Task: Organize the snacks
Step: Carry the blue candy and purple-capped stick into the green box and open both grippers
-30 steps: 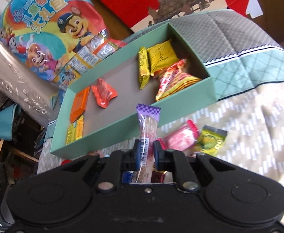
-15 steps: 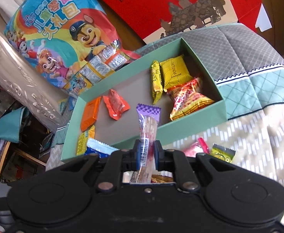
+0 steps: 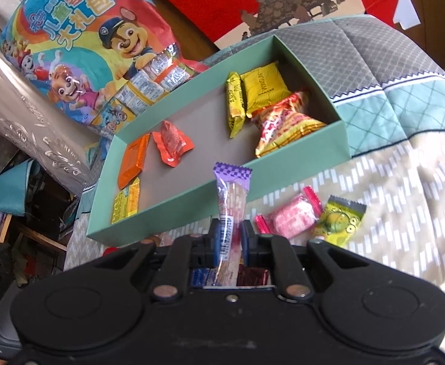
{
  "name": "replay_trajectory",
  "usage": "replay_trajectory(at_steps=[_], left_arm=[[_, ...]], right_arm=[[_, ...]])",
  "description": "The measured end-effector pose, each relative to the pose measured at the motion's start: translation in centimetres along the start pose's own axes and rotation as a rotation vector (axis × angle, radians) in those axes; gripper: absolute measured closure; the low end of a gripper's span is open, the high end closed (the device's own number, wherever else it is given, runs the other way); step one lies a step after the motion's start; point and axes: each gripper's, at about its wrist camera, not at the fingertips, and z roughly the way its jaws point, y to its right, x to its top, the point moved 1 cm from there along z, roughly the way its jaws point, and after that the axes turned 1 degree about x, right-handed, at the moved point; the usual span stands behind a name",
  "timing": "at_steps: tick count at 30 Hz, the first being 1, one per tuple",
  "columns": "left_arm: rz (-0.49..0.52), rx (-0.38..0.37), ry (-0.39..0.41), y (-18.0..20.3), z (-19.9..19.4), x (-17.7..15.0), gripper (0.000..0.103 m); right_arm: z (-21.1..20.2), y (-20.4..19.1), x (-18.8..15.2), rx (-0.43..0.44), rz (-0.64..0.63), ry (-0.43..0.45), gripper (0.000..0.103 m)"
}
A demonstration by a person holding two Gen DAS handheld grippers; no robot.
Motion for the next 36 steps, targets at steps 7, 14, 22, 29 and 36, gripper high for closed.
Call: replay_trajectory(at_steps=[7,14,22,29,36], left_arm=[[0.070,0.070,0.002,1.5,1.1,1.4,0.090],[0.074,0.040,0.090,2.3,-2.1,2.3,0.090],[-0.047,0.080,0.186,-1.7,-4.2,7.2,0.090],[-0.140,0.116,0.224,-6.5,-2.2,14.3,0.090],[-0.204,0.124,0.227,-9.2,1.1,18.8,0.090]], right_arm=[[-0.8,1.8,-0.5,-0.016,0.033,0.012,0.090],[-1.4,2.1,-0.5,-0.003,0.033,0.028,0.090],[-0.7,-1.1,3.3,0.016,-0.044,0.071,0.090],[4.7,-4.7,9.3,0.006,-0.122,0.062,0.090],[11.0,-6.2,13.6,-0.030,-0.165,0.022,0.090]])
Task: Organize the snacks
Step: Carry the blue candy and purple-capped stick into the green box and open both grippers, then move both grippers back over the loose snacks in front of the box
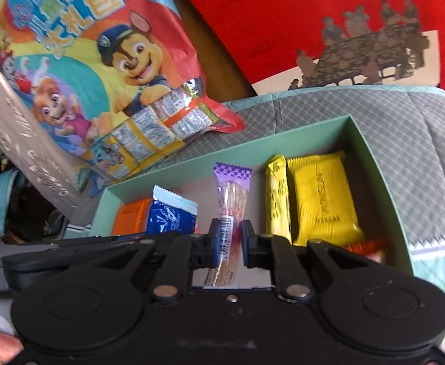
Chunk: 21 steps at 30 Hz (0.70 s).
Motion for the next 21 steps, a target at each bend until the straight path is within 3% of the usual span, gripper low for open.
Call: replay_trajectory(at_steps=[8,10,11,12,13,15,21], left_arm=[[-0.018,0.026,0.003,-1.0,3.3,2.6,0.088],[-0.023,0.059,0.006,-1.2,3.8,2.9,0.066],[-0.030,0.084,0.004,-1.4,3.9,2.9,0.045],[-0.039,0.110,0.005,-1.6,3.9,2.8,0.030],[-0.048,0.118,0.006,-2.0,3.9,2.6,0.025],[-0.066,0.108,-0.001,-2.6,3.7,2.3,0.014],[-0.052,0.092,0.000,-2.1,1.6,0.8,0.004]], right_arm=[[4.3,0.5,2.1,-0.018,-0.002,-0.015,0.088],[4.8,0.7,2.5,-0.009,0.017,-0.015,0.077],[4.7,0.9,2.5,-0.005,0.029,-0.007,0.071],[4.4,1.0,2.4,-0.007,0.034,0.002,0.066],[4.2,1.2,2.4,0.000,0.042,0.009,0.059],[3.3,1.5,2.1,-0.004,0.064,0.024,0.014],[-0.3,2.6,0.6,0.003,0.109,0.068,0.000]])
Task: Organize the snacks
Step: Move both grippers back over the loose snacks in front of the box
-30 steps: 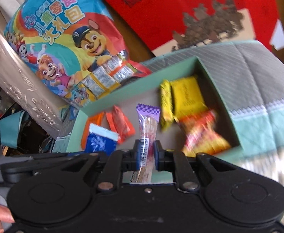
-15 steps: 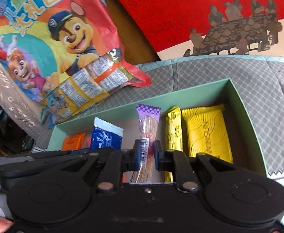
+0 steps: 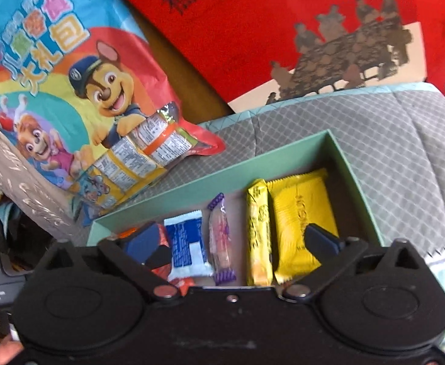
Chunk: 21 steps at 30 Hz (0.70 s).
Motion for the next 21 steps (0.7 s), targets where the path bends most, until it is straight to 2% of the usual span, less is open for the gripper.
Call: replay_trajectory(at_steps=[7,14,21], left_arm=[[0.066,-0.036,-0.010,2.4,-3.7,-3.3,0.001],[0.170,-0.072,-0.004,6.1,-7.8,-7.4,0.000],[0.271,-0.110,-0.047,10.2,-9.0,-12.4,0.000]], right_arm=[[-5.5,1.0,-2.2,0.004,0.025,0.005,0.000],[-10.7,3.0,-5.9,-0.003,0.078,0.025,0.000],[-15.5,5.7,-9.7,0.000,0.124,0.034,0.000]])
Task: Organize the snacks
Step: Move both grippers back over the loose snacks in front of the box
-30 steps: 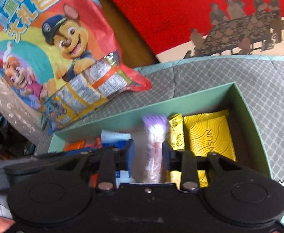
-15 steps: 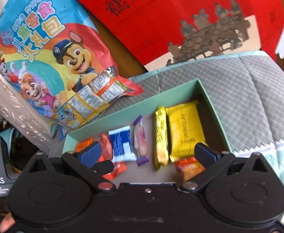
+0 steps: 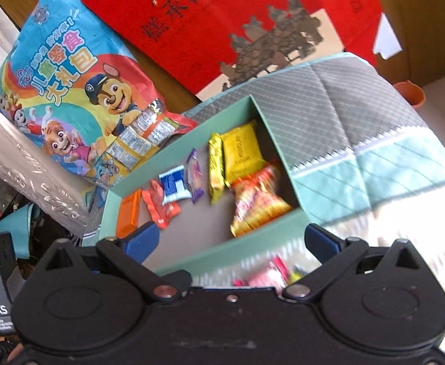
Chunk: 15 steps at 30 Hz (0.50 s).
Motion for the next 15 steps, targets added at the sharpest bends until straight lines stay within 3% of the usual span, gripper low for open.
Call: replay_trajectory(at_steps=[10,15], left_arm=[[0.128,-0.012,-0.087,5.9,2.7,-4.3,0.001],[0.161,0.004,-0.118,7.4,4.2,-5.0,0.008]], right_arm=[[-3.6,5.5,-3.3,-0.025,0.103,-0.004,0.000],[-4.3,8.0,-4.8,-0.039,0.155,-0.020,0.000]])
